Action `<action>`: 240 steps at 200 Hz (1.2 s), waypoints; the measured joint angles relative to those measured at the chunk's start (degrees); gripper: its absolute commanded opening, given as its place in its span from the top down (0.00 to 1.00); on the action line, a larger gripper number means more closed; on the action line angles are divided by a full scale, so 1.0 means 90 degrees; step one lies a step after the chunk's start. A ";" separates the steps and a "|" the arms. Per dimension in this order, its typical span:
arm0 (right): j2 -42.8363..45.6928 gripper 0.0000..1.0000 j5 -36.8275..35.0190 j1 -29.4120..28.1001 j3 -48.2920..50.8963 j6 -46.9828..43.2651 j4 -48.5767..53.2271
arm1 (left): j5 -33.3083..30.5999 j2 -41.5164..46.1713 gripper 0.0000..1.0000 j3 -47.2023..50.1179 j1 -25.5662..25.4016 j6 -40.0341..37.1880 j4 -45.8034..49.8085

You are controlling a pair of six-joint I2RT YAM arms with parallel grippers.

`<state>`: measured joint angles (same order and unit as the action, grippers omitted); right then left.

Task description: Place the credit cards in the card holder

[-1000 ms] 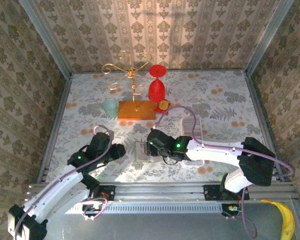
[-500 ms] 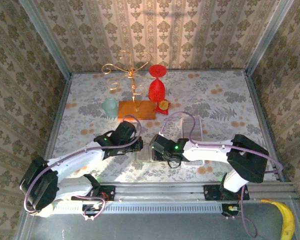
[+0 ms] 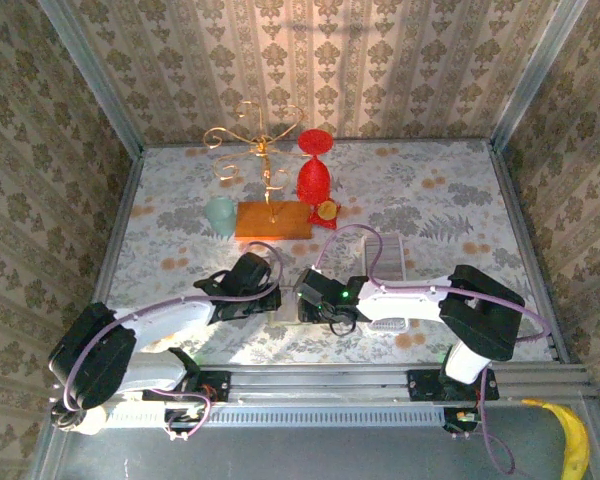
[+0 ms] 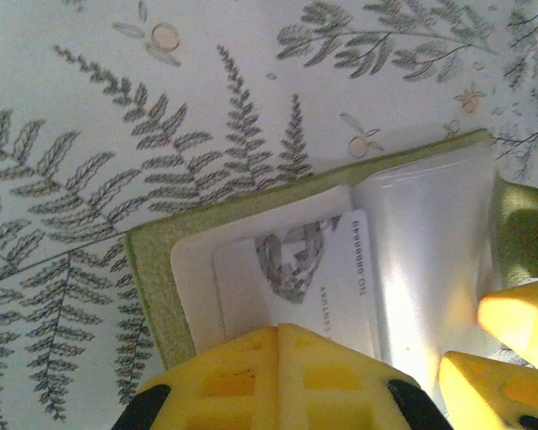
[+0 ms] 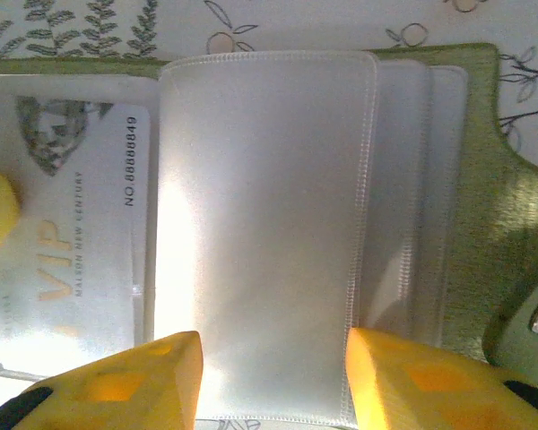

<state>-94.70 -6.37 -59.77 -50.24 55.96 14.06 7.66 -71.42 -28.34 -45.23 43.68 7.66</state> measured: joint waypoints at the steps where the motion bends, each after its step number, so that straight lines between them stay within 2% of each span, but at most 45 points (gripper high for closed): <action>1: 0.0000 0.51 0.0000 0.0000 0.0000 0.0000 -0.0005 | 0.0000 0.0000 1.00 0.0015 0.0000 0.0005 -0.0005; 117: -0.0296 0.49 0.0656 -0.0002 -0.0051 0.0430 -0.1151 | -0.0107 0.0257 1.00 0.0670 0.0073 0.0362 -0.0546; 198: -0.0384 0.50 0.0974 -0.0002 -0.0046 0.0716 -0.2081 | -0.0328 0.1202 1.00 0.1144 0.0165 0.0588 -0.0197; 240: -0.0593 0.50 0.1171 -0.0007 -0.0046 0.0860 -0.2390 | -0.0510 0.2176 1.00 0.1239 0.0243 0.0629 0.0170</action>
<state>-100.03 4.16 -59.83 -50.65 63.70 -7.44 3.07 -51.83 -17.19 -43.05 49.34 9.19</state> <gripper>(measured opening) 0.501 0.050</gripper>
